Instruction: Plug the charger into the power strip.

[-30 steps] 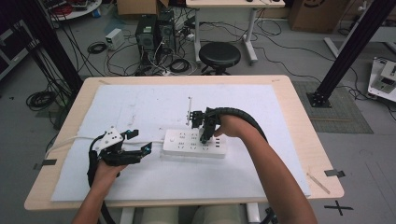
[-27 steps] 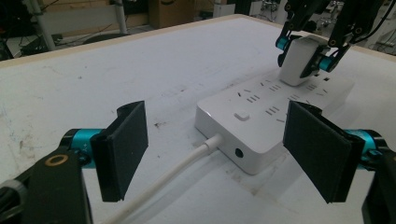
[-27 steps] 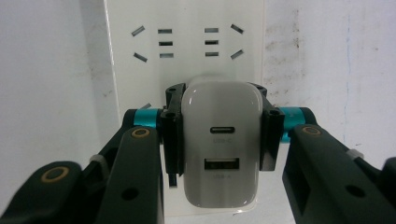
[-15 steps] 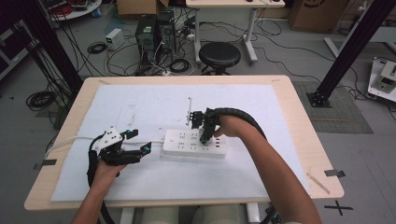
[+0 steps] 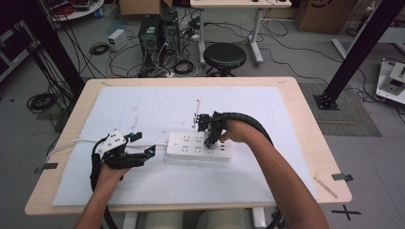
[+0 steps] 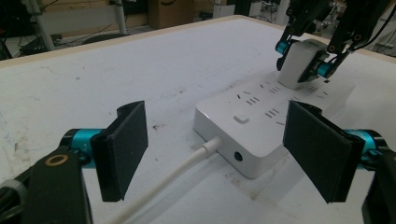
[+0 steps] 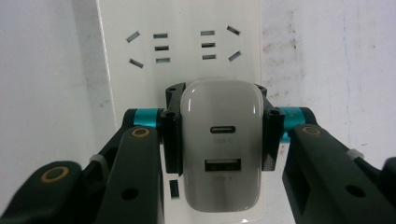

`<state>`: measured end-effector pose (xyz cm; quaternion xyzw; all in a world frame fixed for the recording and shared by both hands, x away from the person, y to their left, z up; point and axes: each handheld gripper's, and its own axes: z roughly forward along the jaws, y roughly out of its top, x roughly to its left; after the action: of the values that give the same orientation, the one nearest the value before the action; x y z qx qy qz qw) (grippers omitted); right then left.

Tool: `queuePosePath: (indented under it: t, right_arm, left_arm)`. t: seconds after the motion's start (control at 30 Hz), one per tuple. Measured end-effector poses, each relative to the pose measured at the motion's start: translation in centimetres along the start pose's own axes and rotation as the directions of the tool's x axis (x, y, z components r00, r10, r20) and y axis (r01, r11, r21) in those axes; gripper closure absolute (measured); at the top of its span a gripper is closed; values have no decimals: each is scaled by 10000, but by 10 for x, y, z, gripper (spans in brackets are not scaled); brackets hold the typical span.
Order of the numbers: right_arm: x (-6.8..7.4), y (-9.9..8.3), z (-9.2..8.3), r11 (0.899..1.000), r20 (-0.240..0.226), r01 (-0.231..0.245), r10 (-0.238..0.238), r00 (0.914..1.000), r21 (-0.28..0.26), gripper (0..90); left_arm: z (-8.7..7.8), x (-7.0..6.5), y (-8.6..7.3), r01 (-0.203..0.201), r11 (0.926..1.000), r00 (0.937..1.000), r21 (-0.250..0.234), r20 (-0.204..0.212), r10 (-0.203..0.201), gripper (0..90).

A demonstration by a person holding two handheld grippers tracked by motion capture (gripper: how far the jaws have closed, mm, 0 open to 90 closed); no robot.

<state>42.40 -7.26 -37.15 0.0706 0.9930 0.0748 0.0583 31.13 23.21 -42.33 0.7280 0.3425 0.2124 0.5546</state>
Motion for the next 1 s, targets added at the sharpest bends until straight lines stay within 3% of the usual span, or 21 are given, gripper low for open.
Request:
queuePosePath:
  t: [0.17,0.3,0.47,0.53,0.57,0.6,0.67,0.77,0.83,0.97,1.0]
  right_arm:
    - [0,-3,0,9997,53,14,-12,10000,-239,634]
    - [0,-10,2,9966,44,-162,166,9999,-809,629]
    - [0,-10,1,9965,-36,-122,119,9999,-822,624]
    - [-1,-11,1,9952,-149,-334,322,9994,-917,612]
    - [-2,-11,1,9944,-164,-406,392,9991,-972,557]
    - [-3,-13,-1,9887,-147,-805,793,9967,-1265,471]
    - [-6,-18,-8,9691,-245,-1385,1364,9903,-2041,392]
    - [-8,-28,-17,9433,-15,-2218,2286,9735,-2470,238]
    - [-7,-38,-22,9231,-50,-2643,2739,9617,-2794,217]
    - [-4,-61,-29,8732,-223,-3343,3495,9367,-3548,216]
    - [-3,-68,-31,8564,-268,-3537,3715,9281,-3762,217]
  left_arm:
    - [1,-1,0,11,10000,10000,27,-8,-11,222]
    - [1,-2,1,-49,10000,10000,66,-47,49,222]
    - [-4,-3,-1,15,9999,10000,147,-71,-14,222]
    - [-6,-3,-1,-49,9999,10000,162,-85,51,222]
    - [-8,-2,-1,-5,9999,9999,117,-134,6,222]
    - [-9,-2,-1,2,9999,9998,127,-177,0,222]
    - [-11,-1,-1,22,10000,9997,76,-229,-20,222]
    - [-13,-1,-1,45,10000,9995,25,-299,-45,222]
    - [-13,-2,-2,121,9999,9995,-7,-286,-122,221]
    - [-12,-4,-4,80,9999,9997,73,-249,-78,222]
    - [-12,-5,-4,84,9999,9997,72,-228,-83,222]
